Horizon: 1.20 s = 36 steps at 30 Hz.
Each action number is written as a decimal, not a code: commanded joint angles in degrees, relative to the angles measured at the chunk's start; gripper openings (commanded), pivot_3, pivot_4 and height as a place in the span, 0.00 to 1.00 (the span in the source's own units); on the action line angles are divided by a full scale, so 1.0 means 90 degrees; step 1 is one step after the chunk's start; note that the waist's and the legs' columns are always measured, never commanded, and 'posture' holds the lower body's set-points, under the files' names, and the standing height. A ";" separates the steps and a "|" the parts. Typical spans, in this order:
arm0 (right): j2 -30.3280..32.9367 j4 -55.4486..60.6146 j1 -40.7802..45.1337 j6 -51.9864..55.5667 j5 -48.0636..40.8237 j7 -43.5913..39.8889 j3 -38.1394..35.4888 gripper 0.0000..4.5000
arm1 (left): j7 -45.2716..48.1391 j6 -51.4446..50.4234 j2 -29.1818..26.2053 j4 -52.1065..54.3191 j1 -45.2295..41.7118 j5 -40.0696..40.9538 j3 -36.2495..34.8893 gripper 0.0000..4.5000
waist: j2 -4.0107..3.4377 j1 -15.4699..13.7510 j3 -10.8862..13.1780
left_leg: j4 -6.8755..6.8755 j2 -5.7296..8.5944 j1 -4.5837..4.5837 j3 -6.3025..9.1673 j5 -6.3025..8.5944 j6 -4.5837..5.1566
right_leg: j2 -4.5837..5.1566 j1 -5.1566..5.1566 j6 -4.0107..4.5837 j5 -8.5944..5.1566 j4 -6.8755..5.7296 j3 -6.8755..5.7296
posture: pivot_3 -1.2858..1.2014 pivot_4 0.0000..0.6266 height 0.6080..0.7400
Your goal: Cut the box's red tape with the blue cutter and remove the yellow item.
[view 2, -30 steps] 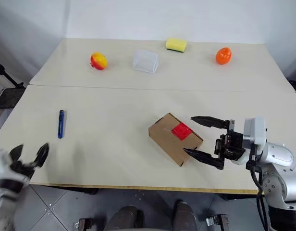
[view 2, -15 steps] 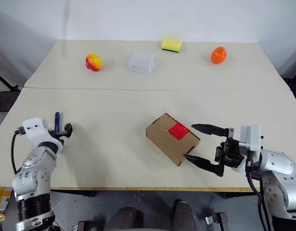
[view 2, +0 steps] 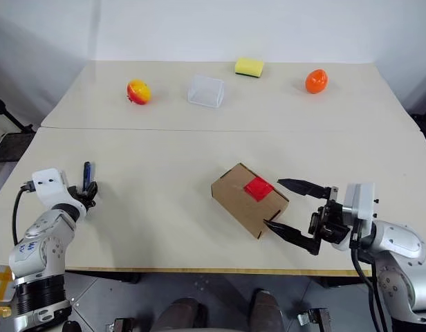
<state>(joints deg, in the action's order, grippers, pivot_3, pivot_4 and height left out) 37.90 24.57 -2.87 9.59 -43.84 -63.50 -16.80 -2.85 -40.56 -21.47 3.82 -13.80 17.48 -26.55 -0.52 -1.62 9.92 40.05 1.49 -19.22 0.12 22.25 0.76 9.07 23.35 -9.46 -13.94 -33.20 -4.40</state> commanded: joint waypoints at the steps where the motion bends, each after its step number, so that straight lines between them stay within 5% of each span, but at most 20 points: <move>1: -0.0041 0.0093 -0.0110 -0.0276 0.0002 -0.0099 -0.0216 1.00 | 0.0150 -0.0360 0.0162 -0.0292 0.0242 -0.0007 0.0259 0.33 | -0.0011 -0.0005 -0.0007 | 0.0000 0.0000 0.0000 0.0000 0.0000 0.0000 | 0.0000 0.0000 0.0000 0.0000 0.0000 0.0000 | 0.52 0.24 1.00; 5: -0.0014 0.0221 -0.0213 -0.0230 -0.0177 -0.0019 -0.0345 1.00 | 0.0520 0.0117 0.0137 -0.0128 0.0246 0.0081 0.0294 0.10 | -0.0031 -0.0011 -0.0019 | 0.0000 0.0001 0.0000 0.0000 0.0001 0.0001 | 0.0001 0.0000 0.0000 0.0000 0.0001 0.0001 | 0.52 0.24 1.00; 10: 0.0200 0.0959 0.0094 0.0384 -0.0875 0.0478 -0.0331 1.00 | 0.1981 0.0769 -0.0472 0.0187 0.0317 0.0529 0.0142 0.10 | -0.0020 0.0001 -0.0010 | 0.0000 -0.0020 -0.0005 -0.0004 0.0001 0.0001 | 0.0001 0.0005 0.0005 -0.0002 0.0006 0.0000 | 0.52 0.24 1.00; 15: 0.1107 0.1861 0.0601 0.1998 -0.2062 0.1563 -0.0014 1.00 | 0.6289 0.2375 -0.2411 0.0311 0.1277 0.1129 0.0399 0.10 | 0.0024 0.0140 0.0021 | -0.0002 -0.0066 -0.0014 -0.0025 0.0026 -0.0033 | -0.0043 0.0039 0.0048 -0.0010 -0.0001 -0.0012 | 0.52 0.24 1.00; 20: 0.2173 0.2537 0.0227 0.3127 -0.2731 0.1694 0.0251 1.00 | 0.8595 0.3436 -0.3513 0.1036 0.1771 0.0761 0.1860 0.10 | -0.0025 0.0031 0.0046 | -0.0004 -0.0124 -0.0015 -0.0047 0.0070 -0.0022 | -0.0049 0.0037 0.0093 -0.0034 0.0028 -0.0064 | 0.52 0.24 1.00; 23: 0.2336 0.2773 -0.0049 0.3275 -0.2216 0.1737 0.0592 0.86 | 0.8621 0.3467 -0.3412 0.1389 0.1297 0.0288 0.2916 0.10 | -0.0025 -0.0017 0.0047 | 0.0001 -0.0122 -0.0022 -0.0064 0.0094 -0.0006 | -0.0054 0.0036 0.0096 -0.0036 0.0031 -0.0110 | 0.52 0.24 1.00; 30: 0.1960 0.3233 -0.0323 0.3259 -0.0830 0.2710 0.1296 0.32 | 0.7627 0.2630 -0.2832 0.2031 0.0733 -0.0518 0.4093 0.10 | -0.0009 0.0025 0.0052 | 0.0012 -0.0111 -0.0024 -0.0152 0.0108 0.0010 | -0.0048 0.0035 0.0081 -0.0027 0.0035 -0.0174 | 0.52 0.24 1.00; 34: 0.1482 0.3247 0.0120 0.3538 0.0173 0.3513 0.2455 0.00 | 0.7242 0.2037 -0.2560 0.2203 0.0442 -0.0763 0.4559 0.10 | -0.0005 0.0023 0.0051 | 0.0014 -0.0132 -0.0006 -0.0174 0.0111 -0.0001 | -0.0057 0.0032 0.0081 -0.0027 0.0029 -0.0190 | 0.52 0.24 1.00; 36: 0.1326 0.3319 0.0134 0.3654 0.0371 0.3770 0.2643 0.00 | 0.6988 0.1742 -0.2450 0.2342 0.0428 -0.0777 0.4583 0.10 | -0.0005 0.0016 0.0051 | 0.0020 -0.0132 -0.0005 -0.0182 0.0111 -0.0002 | -0.0057 0.0032 0.0082 -0.0027 0.0029 -0.0185 | 0.52 0.24 1.00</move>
<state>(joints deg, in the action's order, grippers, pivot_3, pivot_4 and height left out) 50.43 52.00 -1.72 41.78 -42.19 -31.65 6.24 62.15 -22.68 -43.67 22.85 -10.09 11.48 14.18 -0.57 -1.48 10.38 40.27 0.30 -19.27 -1.52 23.24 0.75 8.56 23.63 -8.72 -14.18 -32.93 -6.06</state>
